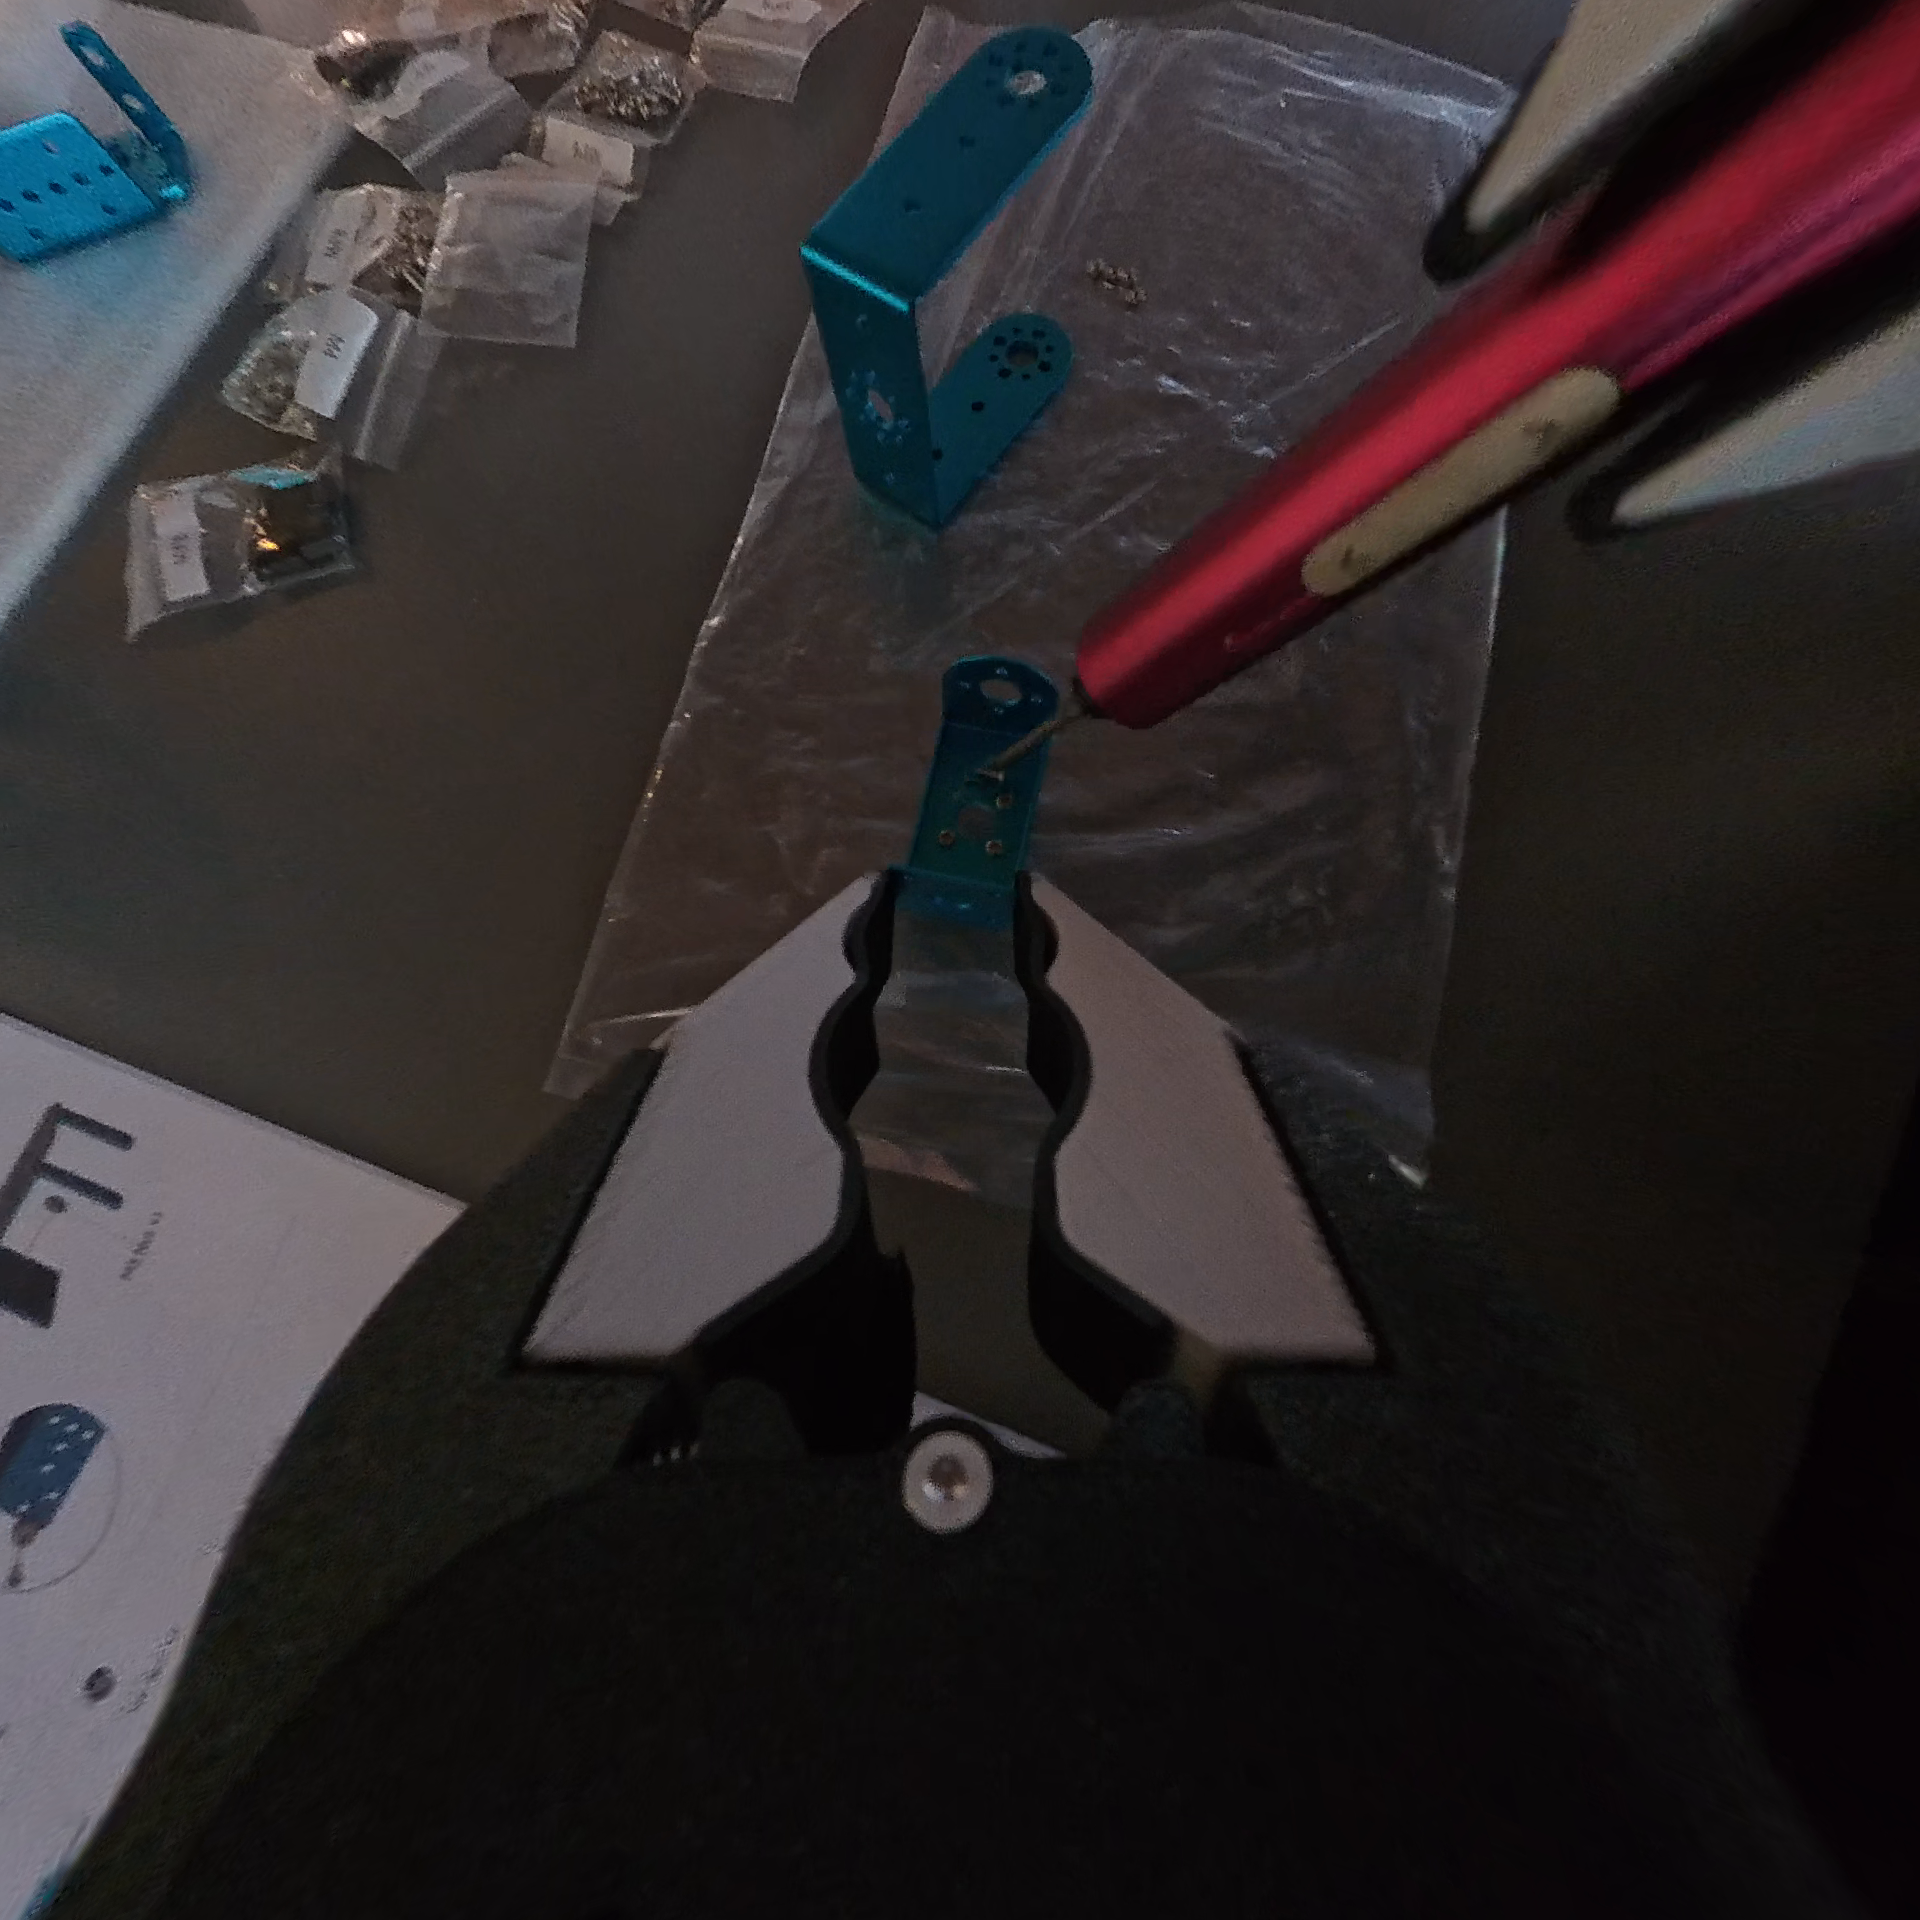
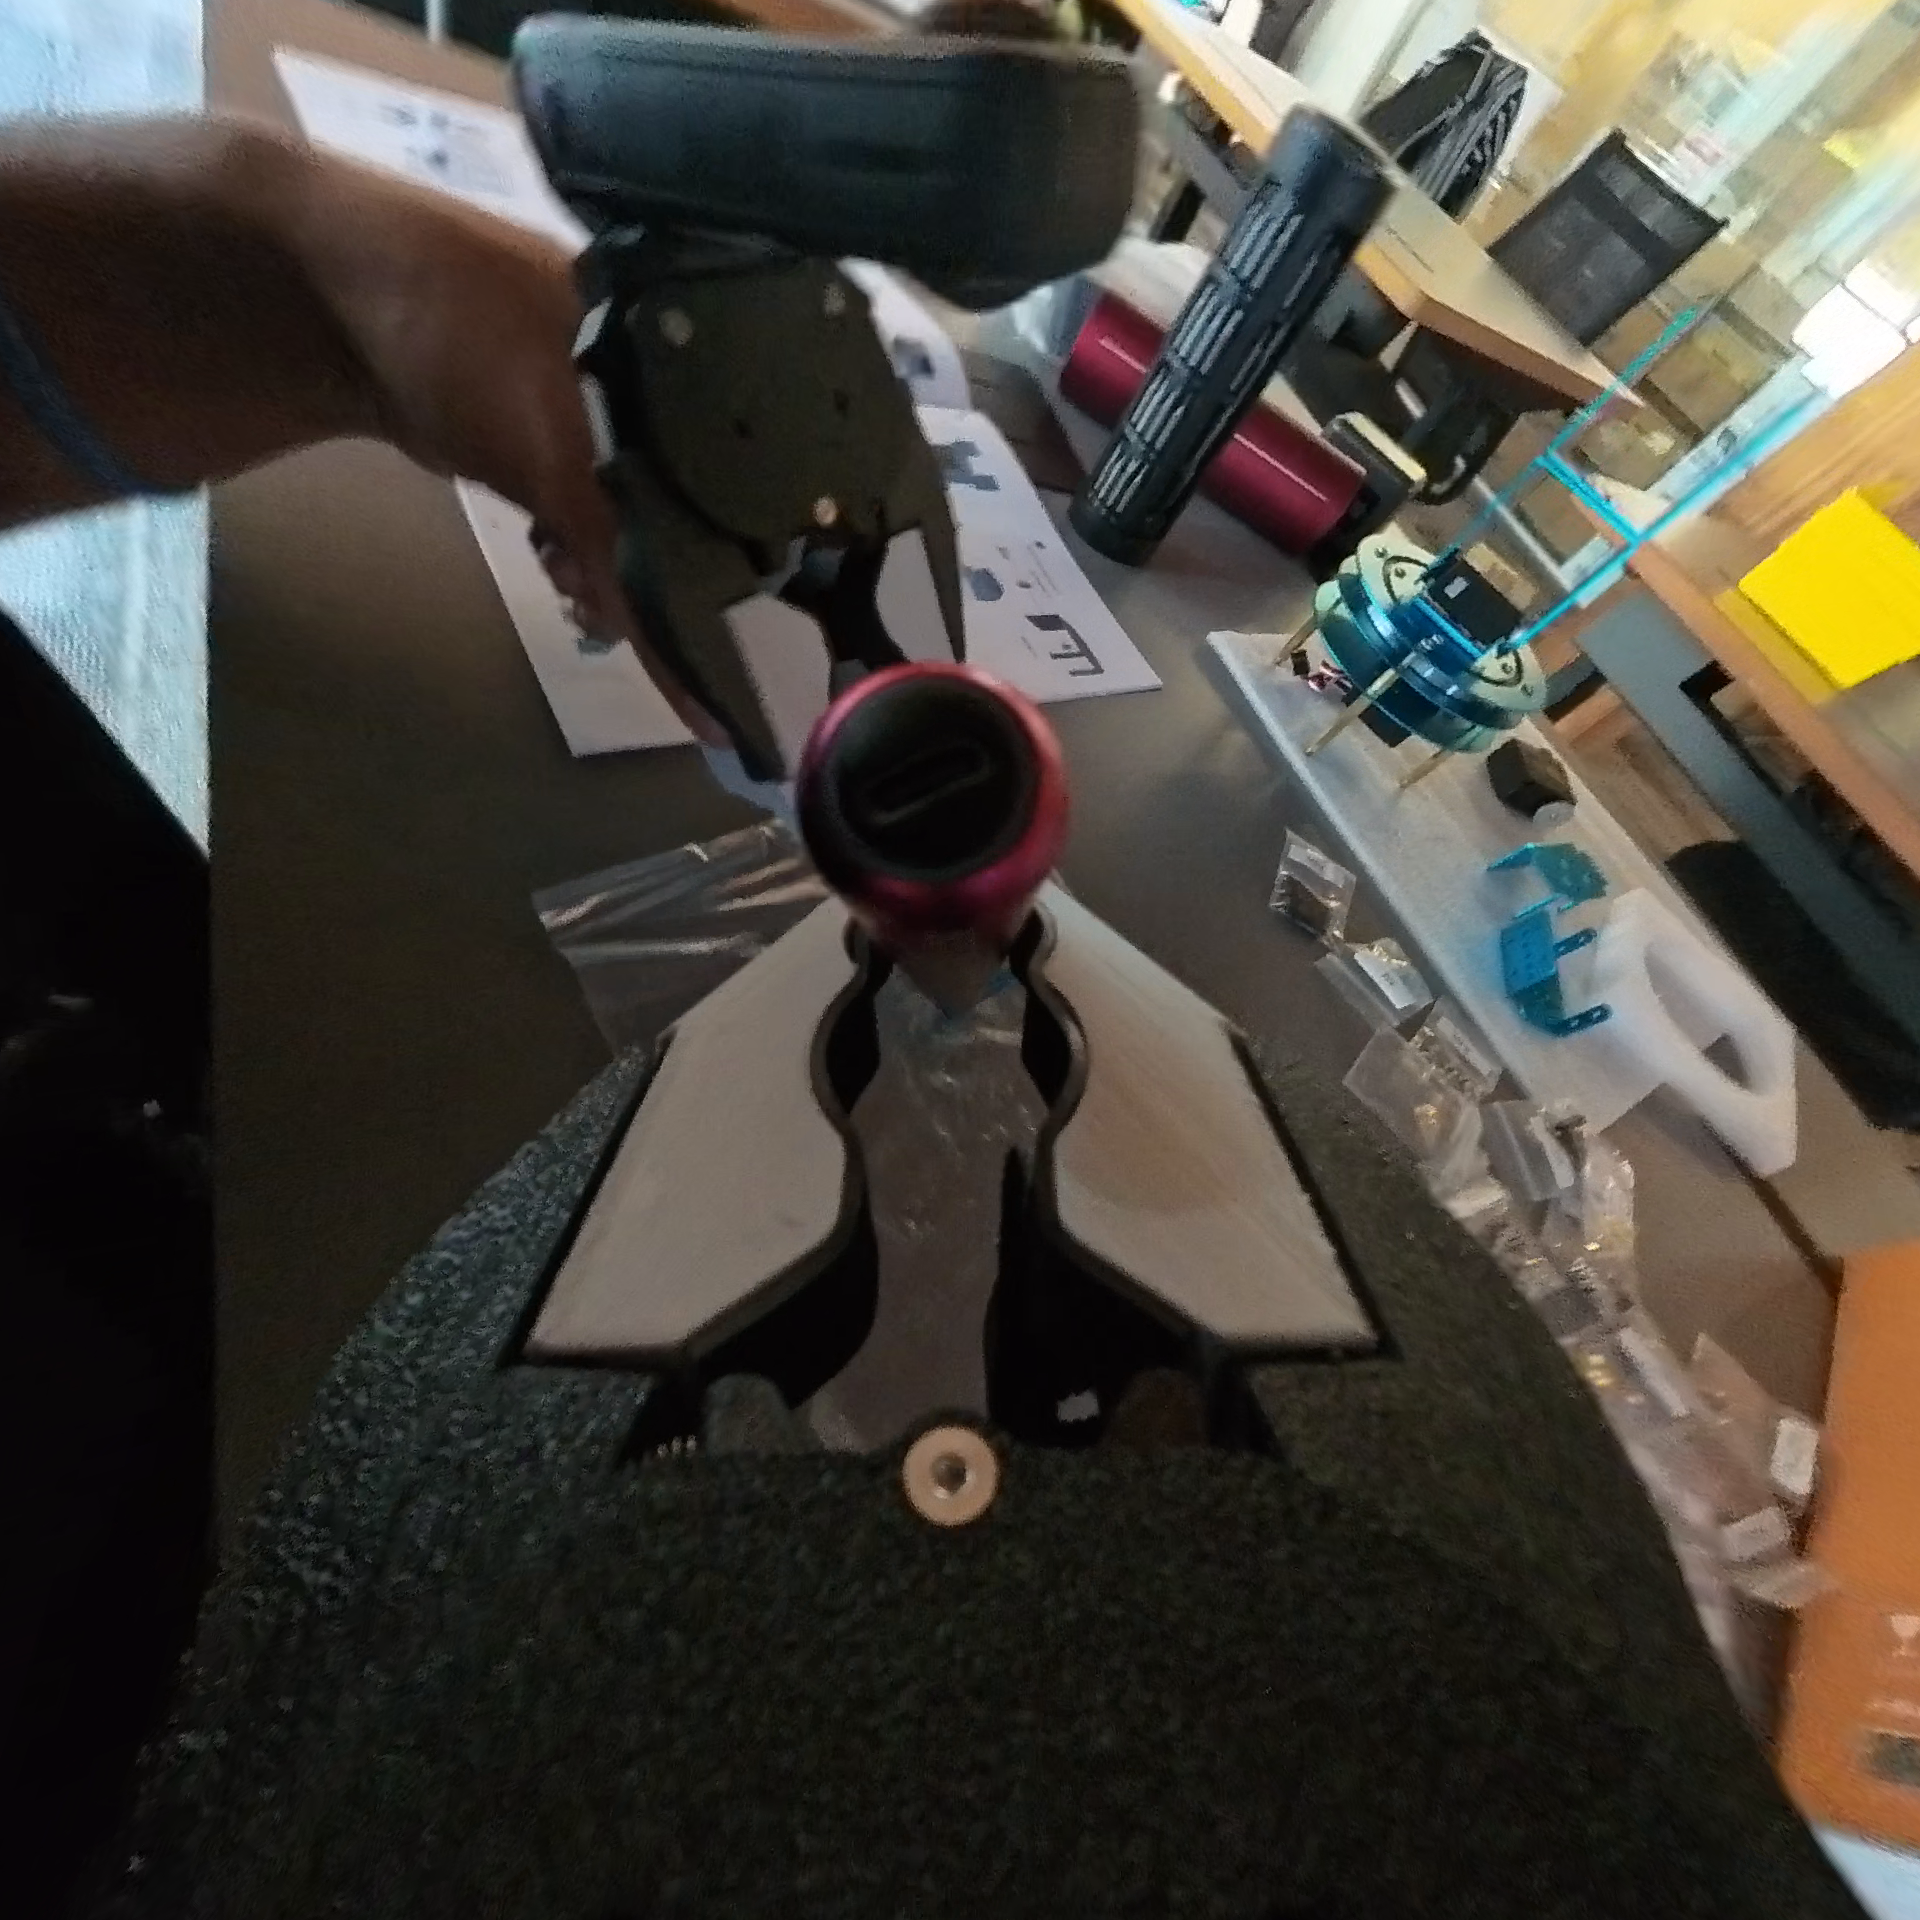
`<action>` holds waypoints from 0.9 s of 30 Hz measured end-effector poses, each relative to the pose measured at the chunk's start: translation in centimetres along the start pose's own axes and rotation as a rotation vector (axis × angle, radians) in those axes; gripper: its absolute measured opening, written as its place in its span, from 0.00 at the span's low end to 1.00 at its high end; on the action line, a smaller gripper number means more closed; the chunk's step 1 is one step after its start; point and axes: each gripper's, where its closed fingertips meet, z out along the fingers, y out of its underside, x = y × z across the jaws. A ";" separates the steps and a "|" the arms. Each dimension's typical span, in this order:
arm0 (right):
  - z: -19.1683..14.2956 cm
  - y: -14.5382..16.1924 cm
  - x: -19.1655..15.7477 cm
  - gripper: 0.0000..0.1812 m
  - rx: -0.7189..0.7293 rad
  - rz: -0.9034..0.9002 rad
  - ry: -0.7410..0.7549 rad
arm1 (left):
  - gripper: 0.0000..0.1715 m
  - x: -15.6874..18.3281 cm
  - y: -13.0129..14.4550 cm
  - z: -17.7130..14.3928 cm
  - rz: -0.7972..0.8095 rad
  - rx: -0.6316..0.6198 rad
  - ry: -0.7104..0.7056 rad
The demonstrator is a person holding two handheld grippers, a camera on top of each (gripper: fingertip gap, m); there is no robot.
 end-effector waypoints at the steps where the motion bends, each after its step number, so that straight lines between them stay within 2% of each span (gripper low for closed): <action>1: -0.1 -0.2 0.4 0.12 0.019 0.074 -0.007 | 0.13 -0.1 -0.1 -0.1 0.014 0.005 -0.014; 5: -0.7 -1.0 2.0 0.12 0.105 0.389 -0.064 | 0.13 -0.2 -0.7 -0.7 0.038 0.058 -0.030; 8: -1.1 -1.2 3.2 0.12 0.148 0.504 -0.071 | 0.13 -0.3 -0.6 -0.8 0.041 0.058 -0.034; 14: -1.0 -1.5 5.7 0.12 0.126 0.556 -0.151 | 0.13 -0.3 -0.8 -0.7 0.046 0.054 -0.026; 23: 1.4 -1.6 7.3 0.12 0.039 0.573 -0.479 | 0.13 0.2 -1.1 -0.8 0.053 0.051 -0.024; 27: 2.3 -1.2 7.8 0.12 0.000 0.559 -0.512 | 0.13 0.4 -1.1 -0.8 0.050 0.048 -0.026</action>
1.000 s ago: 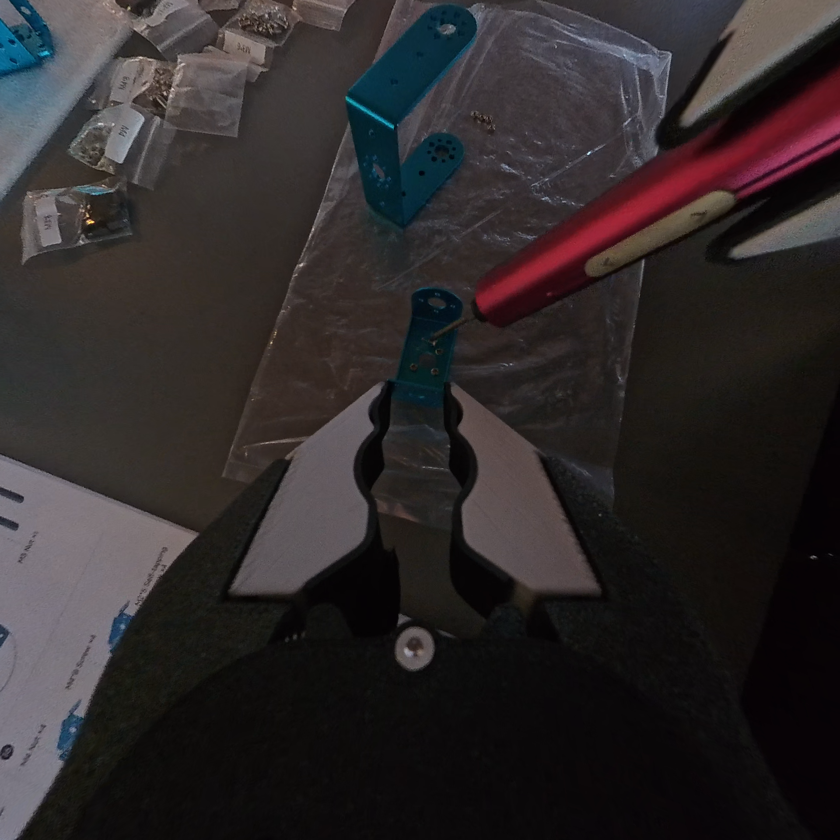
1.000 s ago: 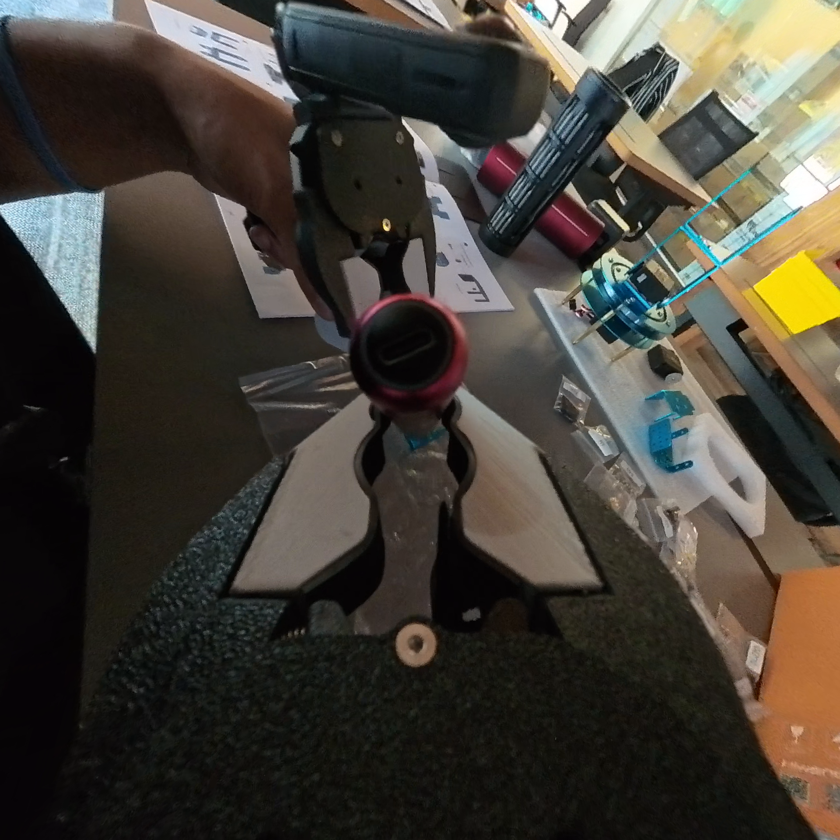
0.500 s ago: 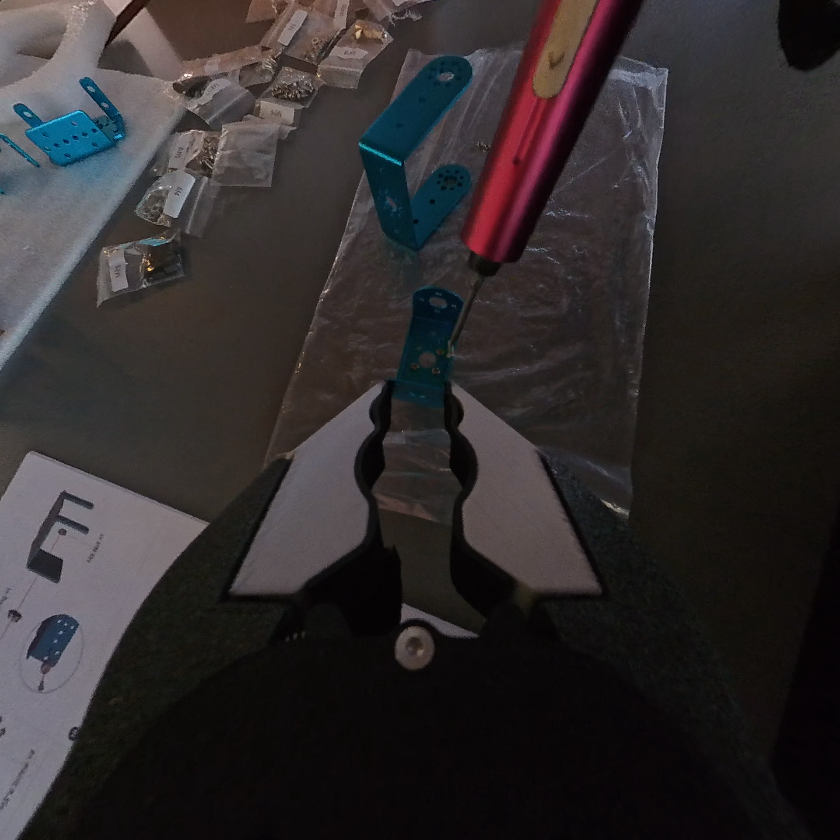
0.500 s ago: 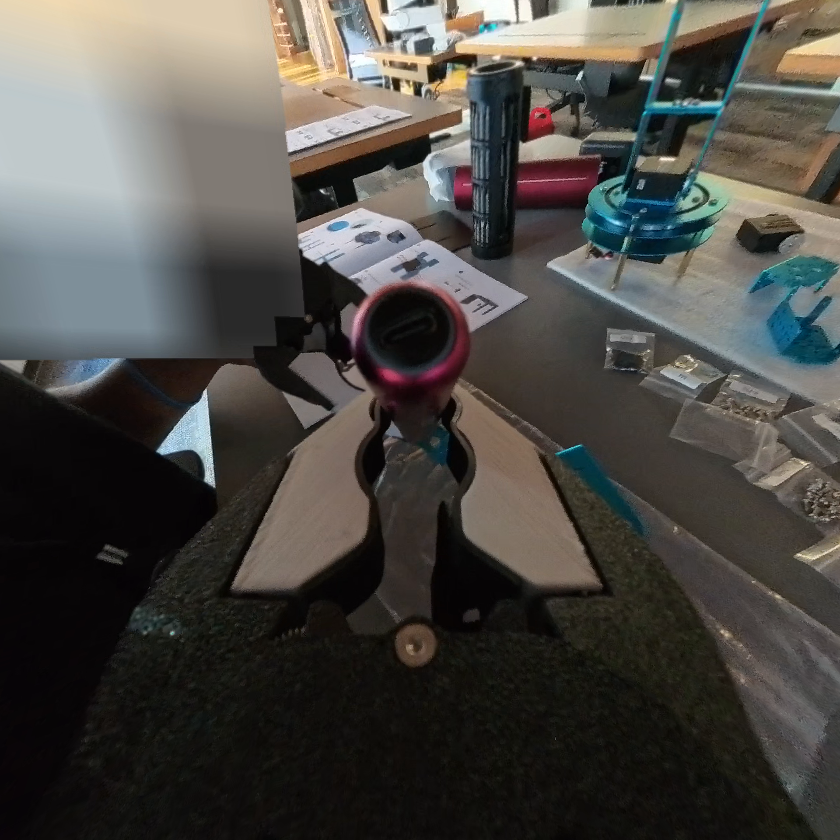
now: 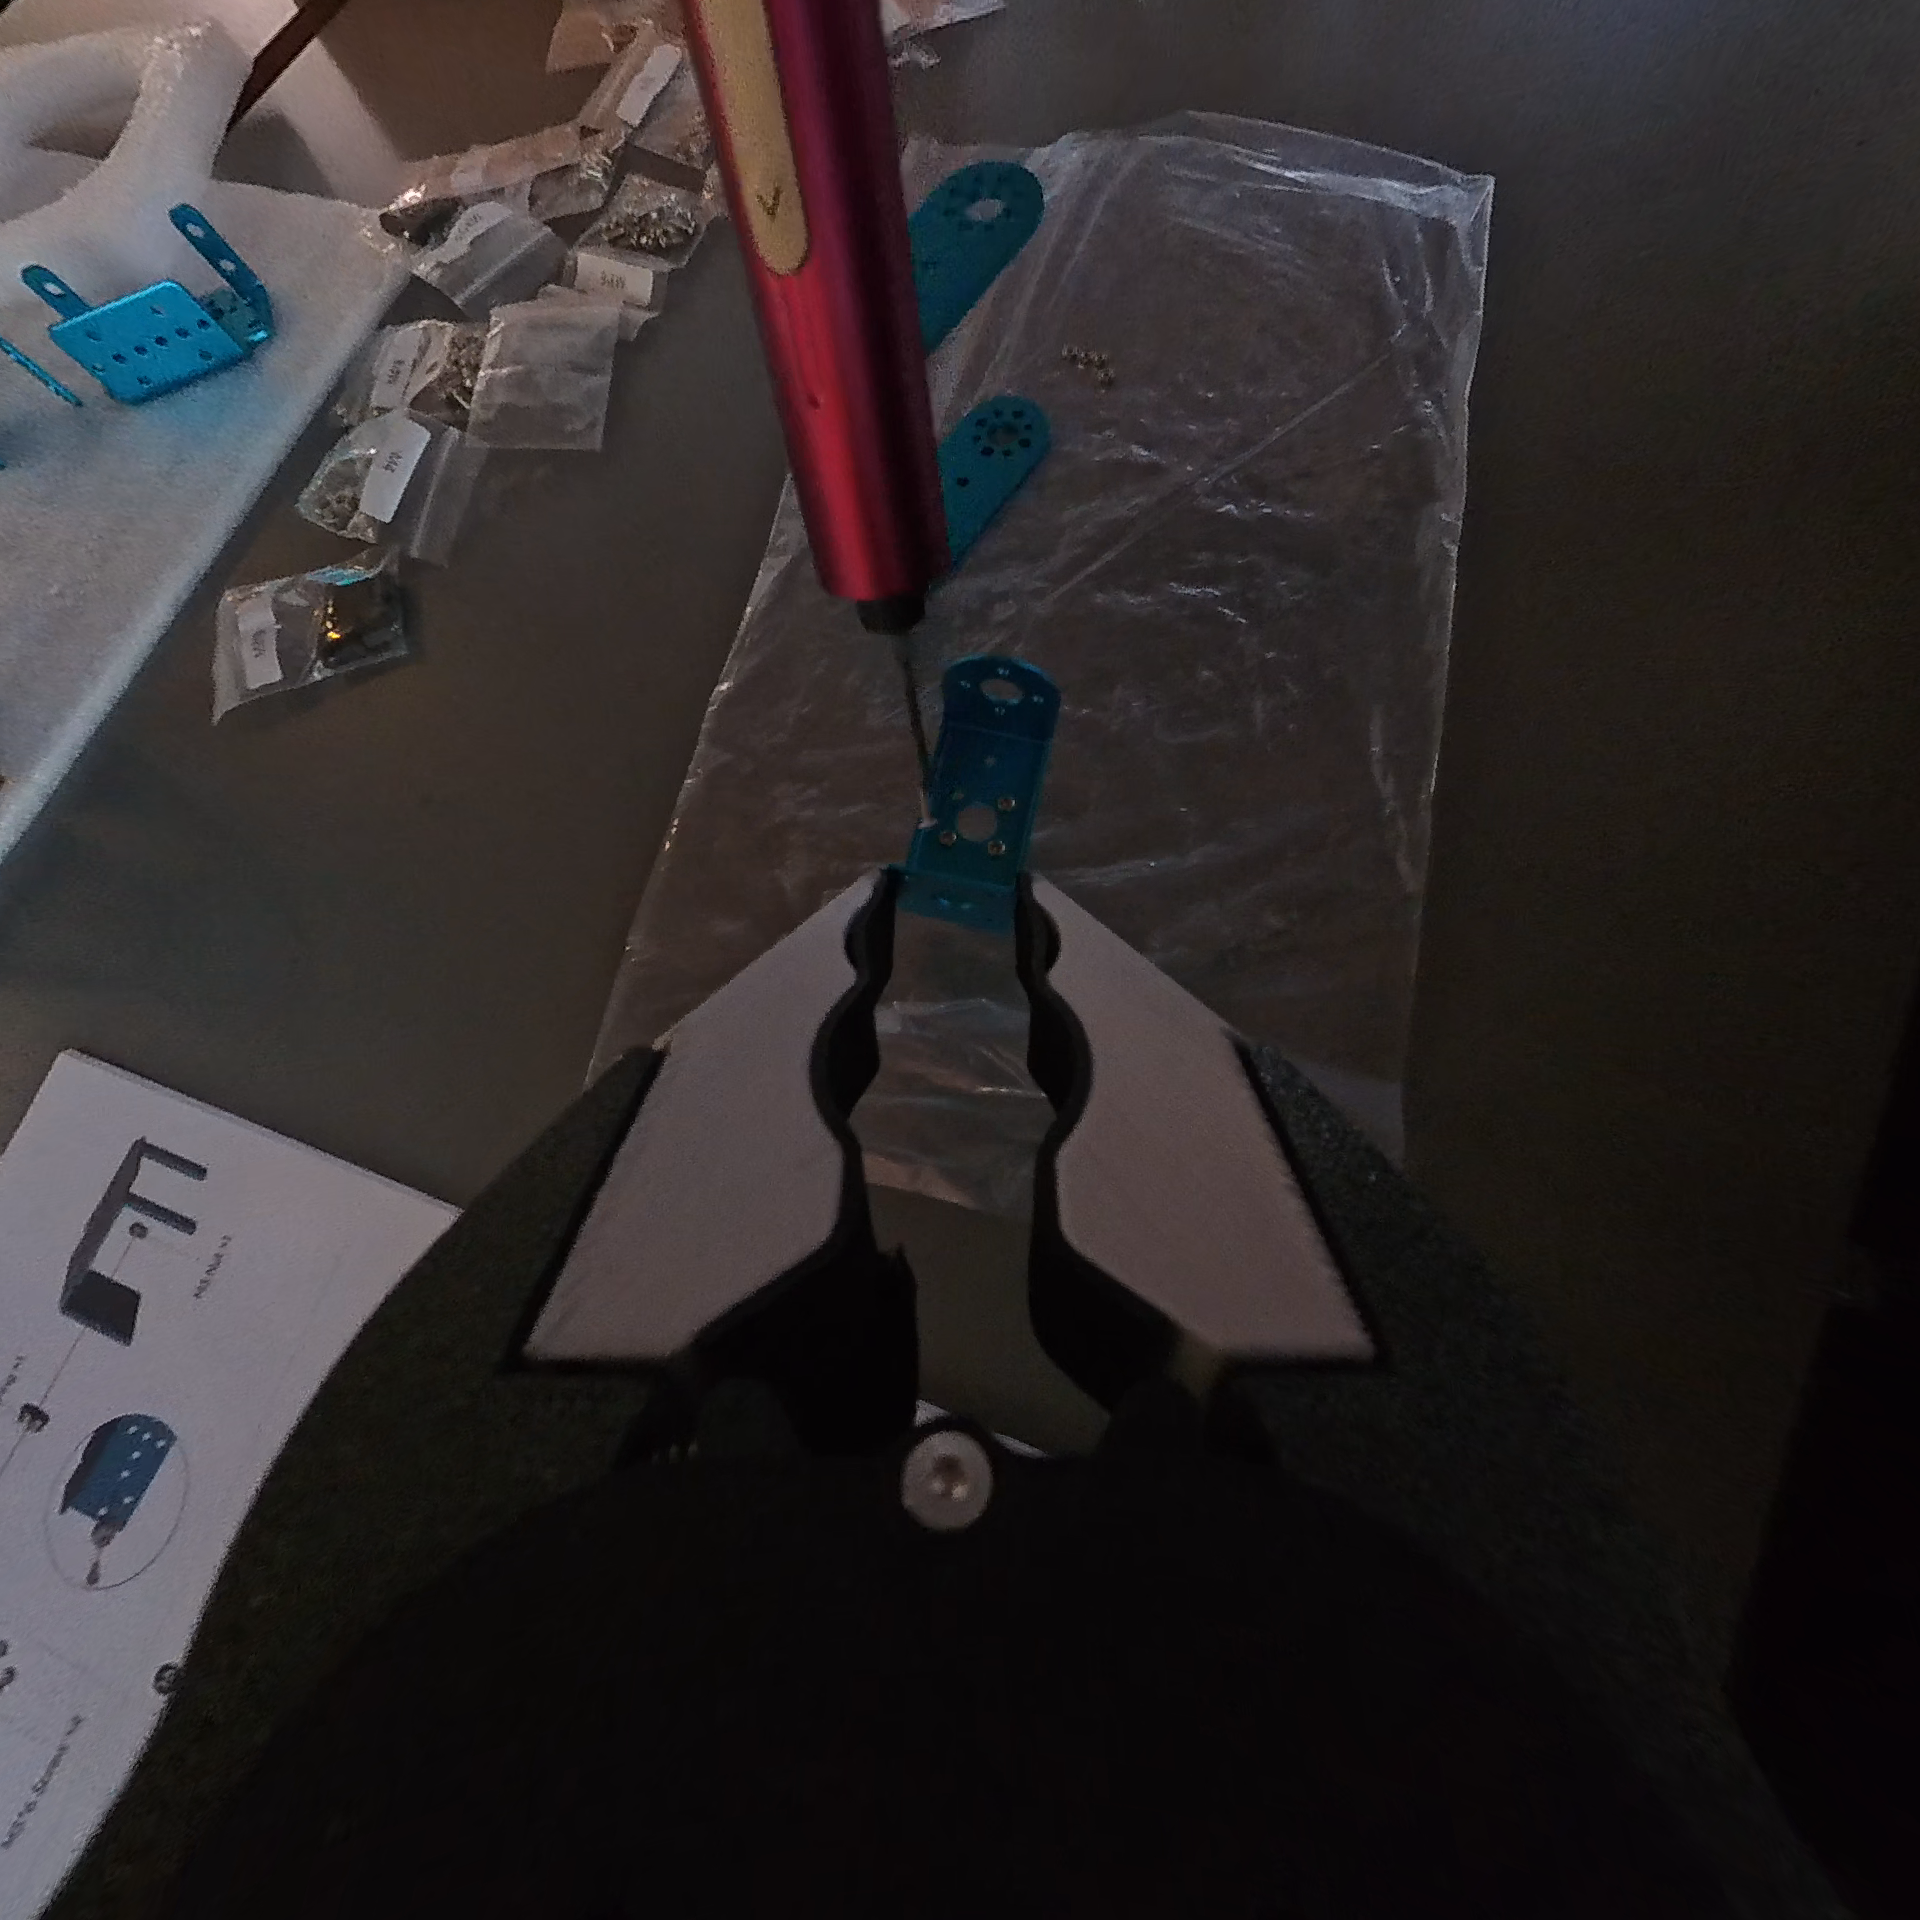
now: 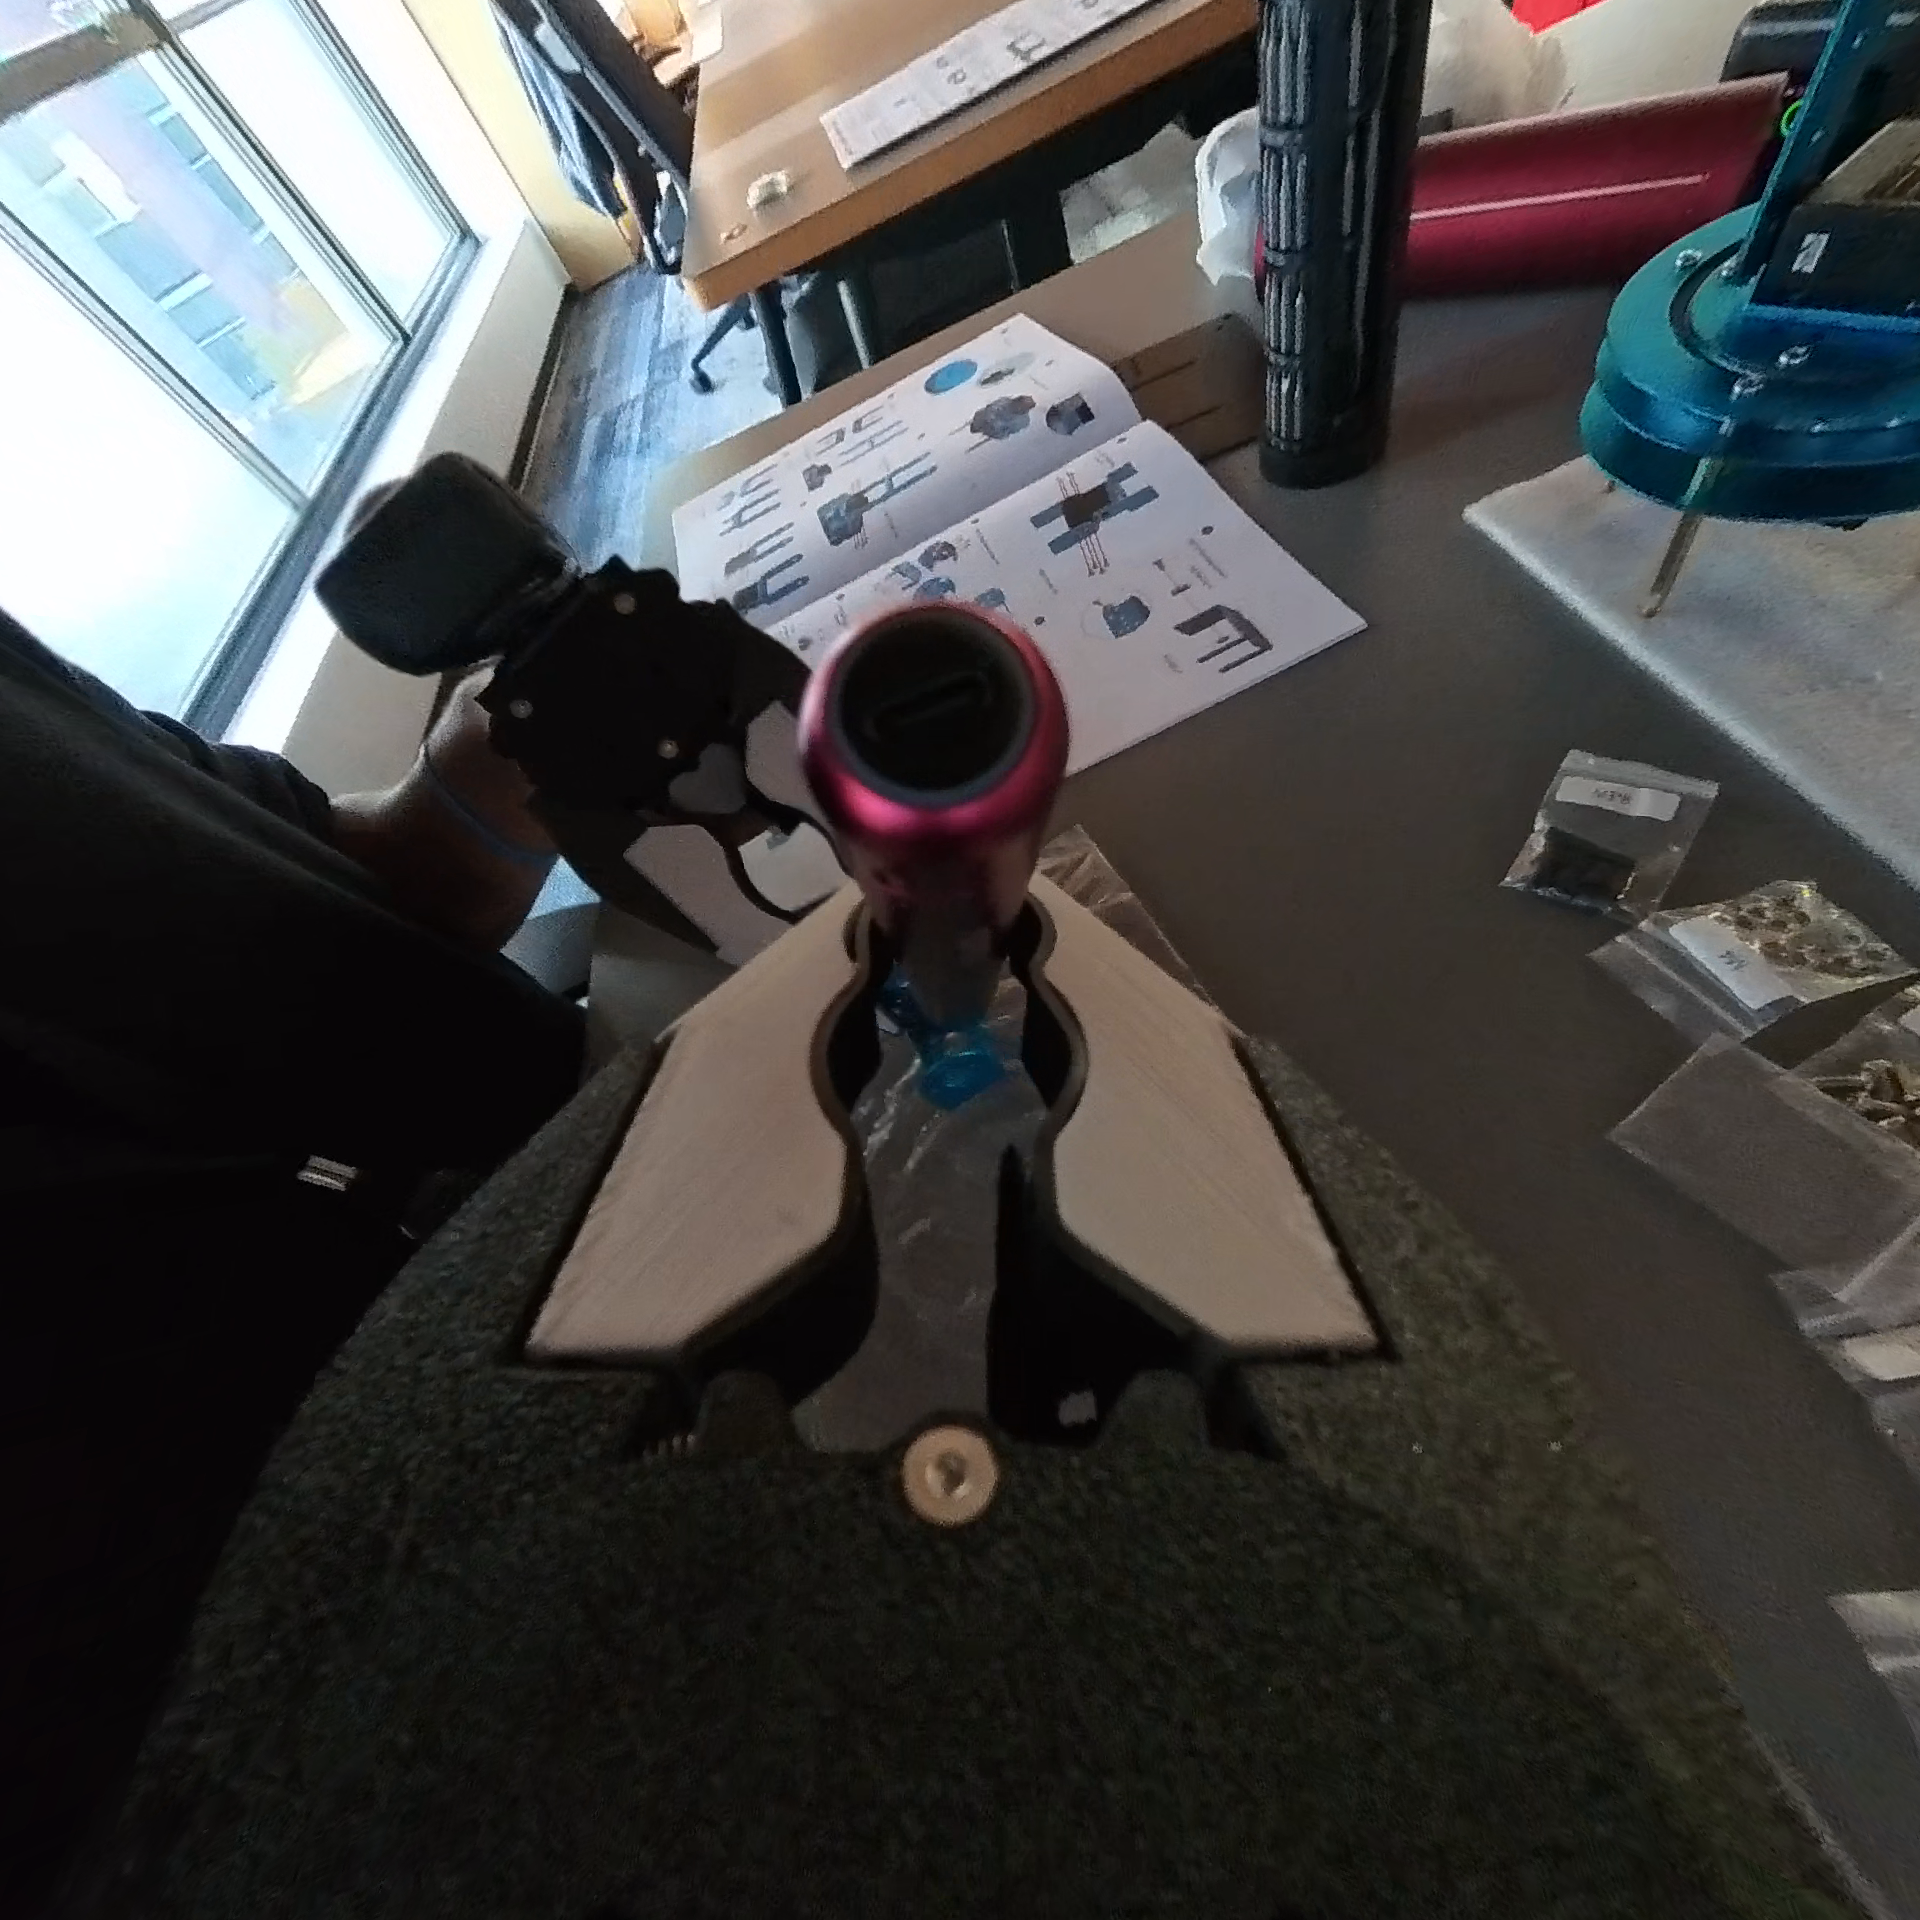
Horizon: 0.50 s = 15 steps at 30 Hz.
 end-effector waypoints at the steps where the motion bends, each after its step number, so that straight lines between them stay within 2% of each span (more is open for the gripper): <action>1: 0.0 -0.1 0.1 0.12 -0.009 -0.013 0.002 | 0.13 0.0 0.1 0.0 -0.001 -0.002 -0.001; 15: 0.9 0.1 -0.6 0.12 -0.076 -0.096 0.016 | 0.13 -0.4 0.7 -0.3 -0.023 -0.014 -0.010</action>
